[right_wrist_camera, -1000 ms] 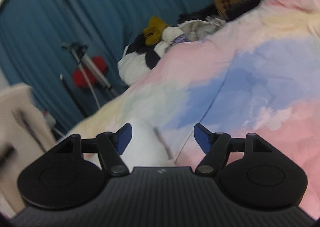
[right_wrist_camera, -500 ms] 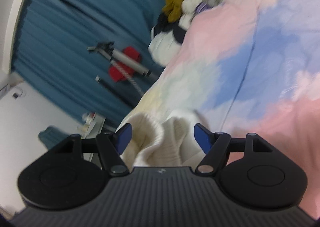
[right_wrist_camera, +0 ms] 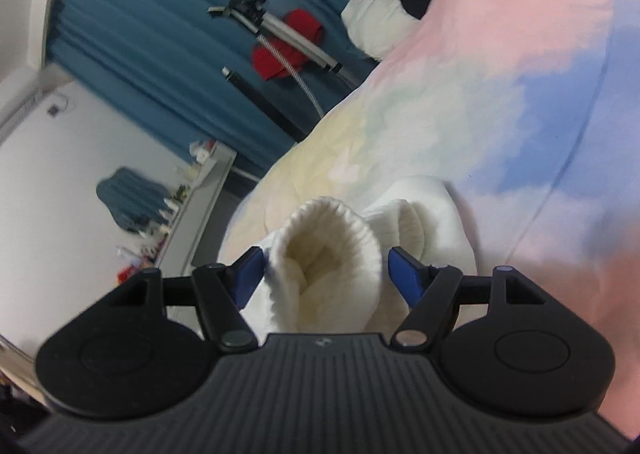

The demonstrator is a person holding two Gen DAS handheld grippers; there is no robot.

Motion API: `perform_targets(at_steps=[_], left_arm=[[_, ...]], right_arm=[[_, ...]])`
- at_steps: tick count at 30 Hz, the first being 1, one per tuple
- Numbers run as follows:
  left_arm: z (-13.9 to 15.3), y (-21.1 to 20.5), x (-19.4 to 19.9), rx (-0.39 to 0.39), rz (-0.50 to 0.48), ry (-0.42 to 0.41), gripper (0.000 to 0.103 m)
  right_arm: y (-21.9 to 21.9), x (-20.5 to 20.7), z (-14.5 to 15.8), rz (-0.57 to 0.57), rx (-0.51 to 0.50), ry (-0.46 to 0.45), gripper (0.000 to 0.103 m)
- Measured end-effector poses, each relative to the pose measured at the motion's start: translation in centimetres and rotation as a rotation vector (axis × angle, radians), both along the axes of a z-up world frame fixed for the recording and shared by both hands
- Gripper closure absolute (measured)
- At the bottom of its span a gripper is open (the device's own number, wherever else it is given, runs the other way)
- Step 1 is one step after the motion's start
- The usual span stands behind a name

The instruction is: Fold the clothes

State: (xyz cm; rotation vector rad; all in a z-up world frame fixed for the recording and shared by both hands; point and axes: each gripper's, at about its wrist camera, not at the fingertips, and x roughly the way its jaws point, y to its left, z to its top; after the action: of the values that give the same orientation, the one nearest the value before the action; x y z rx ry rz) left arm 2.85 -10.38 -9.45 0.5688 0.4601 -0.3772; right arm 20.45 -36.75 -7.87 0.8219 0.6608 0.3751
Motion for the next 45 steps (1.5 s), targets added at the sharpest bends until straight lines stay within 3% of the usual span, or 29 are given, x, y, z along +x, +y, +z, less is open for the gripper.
perform_targets(at_steps=[5,8,10,11,13,15,17,22,24,25,27,30,35,38,39,40,42,45], left_arm=[[0.5,1.5,0.2,-0.035,0.027,0.001,0.036],[0.8,1.6,0.5,-0.057,0.026,-0.005,0.044],[0.9,1.6,0.3,-0.068,0.022,-0.012,0.056],[0.9,1.6,0.5,-0.074,0.017,-0.021,0.061],[1.3,1.6,-0.1,-0.083,-0.001,-0.067,0.081],[1.8,1.5,-0.7,-0.096,-0.019,-0.109,0.087],[2.3,1.6,-1.5,-0.119,-0.046,-0.152,0.093],[3.1,1.7,-2.8,-0.17,-0.123,-0.169,0.095],[2.7,1.3,-2.8,-0.165,-0.148,-0.132,0.095],[2.5,1.3,-2.7,-0.17,-0.152,-0.103,0.095],[2.1,1.3,-2.3,-0.189,-0.156,-0.043,0.094],[1.7,1.8,-1.8,-0.231,-0.156,0.021,0.093],[2.5,3.5,-1.4,-0.323,-0.146,0.06,0.085],[2.8,4.4,-1.8,-0.352,-0.137,0.082,0.079],[3.1,4.8,-2.1,-0.36,-0.139,0.082,0.072],[3.5,5.2,-2.3,-0.373,-0.148,0.072,0.057],[4.3,6.1,-2.8,-0.407,-0.16,0.05,0.04],[5.2,7.4,-3.4,-0.474,-0.144,0.036,0.02]], right_arm=[[1.6,2.1,-0.4,0.067,-0.065,0.004,0.031],[2.2,2.5,-0.5,0.086,-0.09,-0.005,0.031],[2.4,2.4,-0.4,0.089,-0.119,-0.018,0.034],[2.7,2.4,-0.4,0.084,-0.144,-0.023,0.043],[2.7,2.0,-0.2,0.04,-0.17,-0.028,0.062],[2.5,1.5,0.2,0.017,-0.134,-0.052,0.077],[2.4,1.0,0.9,-0.006,-0.107,-0.081,0.081],[1.5,-1.4,4.1,-0.076,-0.115,-0.241,0.082],[1.0,-1.9,4.6,-0.1,-0.178,-0.251,0.082],[1.0,-2.1,4.4,-0.108,-0.256,-0.244,0.082],[0.6,-1.7,2.8,-0.113,-0.335,-0.156,0.082],[-0.4,-0.7,-0.9,-0.103,-0.311,0.001,0.08],[-1.3,-1.0,-1.2,-0.1,-0.229,-0.013,0.073],[-0.4,-2.7,-0.4,-0.094,-0.299,-0.067,0.066],[-0.2,-3.4,-0.2,-0.101,-0.315,-0.077,0.061],[0.0,-4.2,0.1,-0.108,-0.33,-0.086,0.057],[0.0,-5.8,0.5,-0.163,-0.339,-0.118,0.035],[-0.2,-8.1,0.9,-0.243,-0.32,-0.161,0.017]])
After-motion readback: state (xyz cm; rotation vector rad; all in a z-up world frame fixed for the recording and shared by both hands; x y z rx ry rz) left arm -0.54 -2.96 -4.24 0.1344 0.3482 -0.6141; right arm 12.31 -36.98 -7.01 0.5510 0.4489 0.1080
